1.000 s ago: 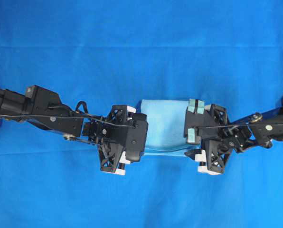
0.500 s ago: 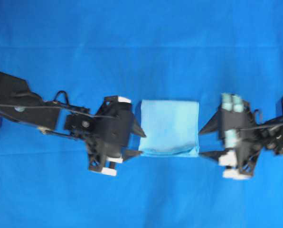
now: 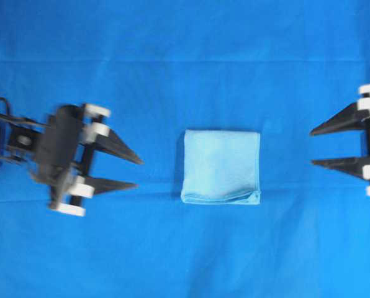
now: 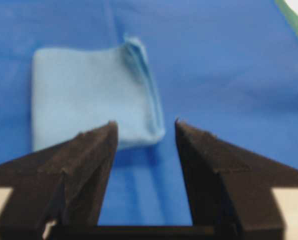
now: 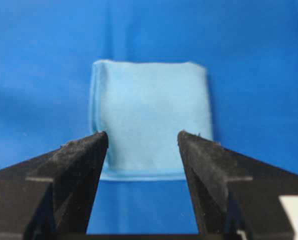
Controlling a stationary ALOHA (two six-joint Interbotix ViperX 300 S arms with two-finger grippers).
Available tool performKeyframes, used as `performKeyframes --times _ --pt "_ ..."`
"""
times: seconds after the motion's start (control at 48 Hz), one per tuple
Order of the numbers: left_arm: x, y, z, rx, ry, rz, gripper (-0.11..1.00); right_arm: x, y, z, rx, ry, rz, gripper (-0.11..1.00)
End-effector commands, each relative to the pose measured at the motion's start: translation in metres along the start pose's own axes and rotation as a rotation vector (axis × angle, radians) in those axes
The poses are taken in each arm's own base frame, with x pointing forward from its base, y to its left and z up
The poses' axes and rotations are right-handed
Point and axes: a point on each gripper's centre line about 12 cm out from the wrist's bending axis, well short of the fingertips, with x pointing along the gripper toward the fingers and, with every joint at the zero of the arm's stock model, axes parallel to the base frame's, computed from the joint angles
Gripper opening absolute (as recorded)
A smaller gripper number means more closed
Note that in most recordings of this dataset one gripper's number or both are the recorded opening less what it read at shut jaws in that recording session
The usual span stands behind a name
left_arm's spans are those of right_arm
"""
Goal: Fold the light blue towel.
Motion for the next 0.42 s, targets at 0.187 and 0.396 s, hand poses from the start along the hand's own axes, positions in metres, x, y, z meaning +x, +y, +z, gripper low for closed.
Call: performKeyframes --times 0.187,0.396 --pt "-0.066 0.016 -0.026 -0.015 -0.131 0.07 0.46 -0.02 -0.023 -0.03 0.018 -0.058 -0.042 0.62" --pt "-0.096 0.017 -0.066 -0.034 -0.192 0.092 0.46 -0.018 -0.032 -0.059 0.07 -0.1 -0.033 0.61"
